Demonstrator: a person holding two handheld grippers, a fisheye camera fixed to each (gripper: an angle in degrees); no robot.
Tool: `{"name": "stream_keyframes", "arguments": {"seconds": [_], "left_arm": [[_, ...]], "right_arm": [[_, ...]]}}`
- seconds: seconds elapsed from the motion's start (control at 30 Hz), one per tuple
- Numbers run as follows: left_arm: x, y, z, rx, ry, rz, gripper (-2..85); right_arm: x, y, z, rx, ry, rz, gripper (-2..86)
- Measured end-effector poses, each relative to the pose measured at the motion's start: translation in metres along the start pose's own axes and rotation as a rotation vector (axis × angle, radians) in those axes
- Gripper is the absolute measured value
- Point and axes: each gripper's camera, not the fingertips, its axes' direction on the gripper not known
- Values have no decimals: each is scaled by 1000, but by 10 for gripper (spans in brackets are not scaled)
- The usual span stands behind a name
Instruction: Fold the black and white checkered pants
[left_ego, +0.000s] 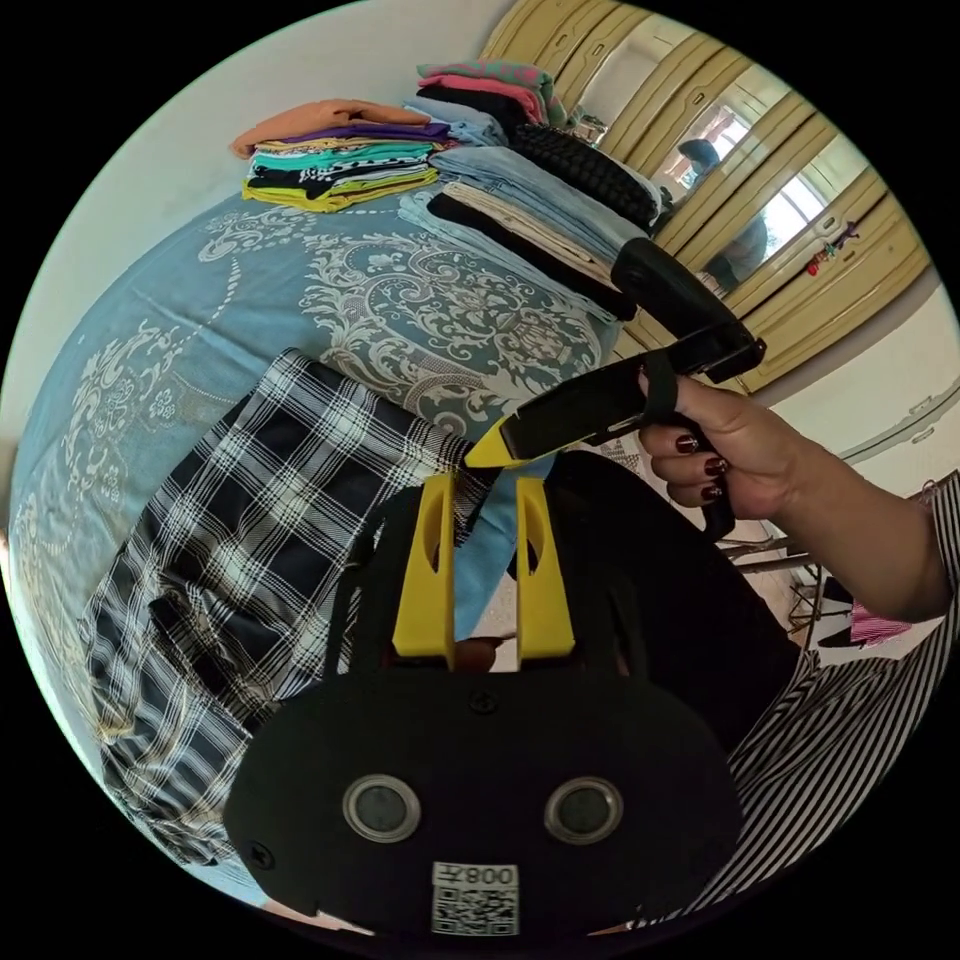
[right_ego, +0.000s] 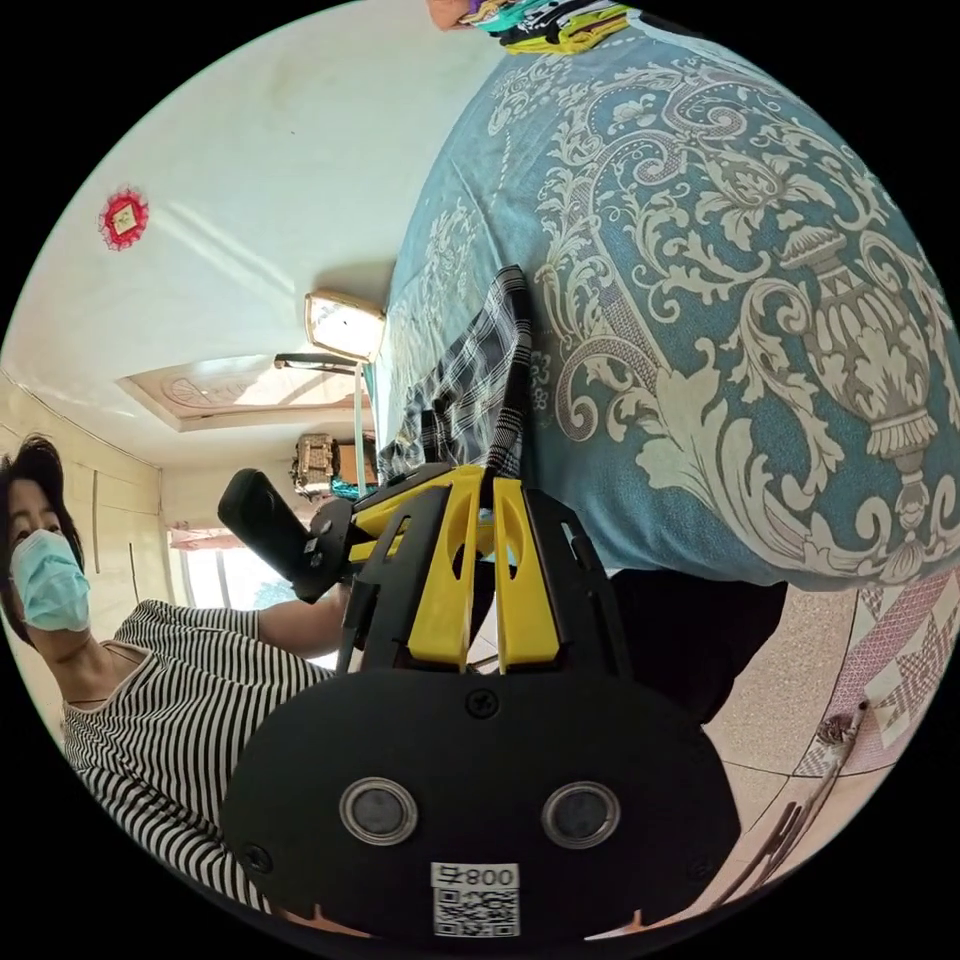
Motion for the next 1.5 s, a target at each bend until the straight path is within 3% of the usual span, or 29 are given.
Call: {"name": "stream_keyframes", "arguments": {"seconds": [0.3, 0.57, 0.93, 1.23, 1.5], "left_arm": [[15, 12, -16, 41, 9, -25, 27], [21, 30, -28, 60, 33, -44, 23], [15, 73, -52, 91, 59, -65, 23], [2, 136, -101, 184, 88, -95, 23], [-45, 249, -179, 345, 118, -198, 23]], "right_arm": [[-20, -31, -31, 67, 169, -53, 40], [-20, -97, 3, -8, 112, 0, 90], [-44, -118, 61, -60, 142, 10, 30], [-81, -93, 99, 41, 80, -6, 16], [-158, -64, 194, 104, -20, -93, 15]]}}
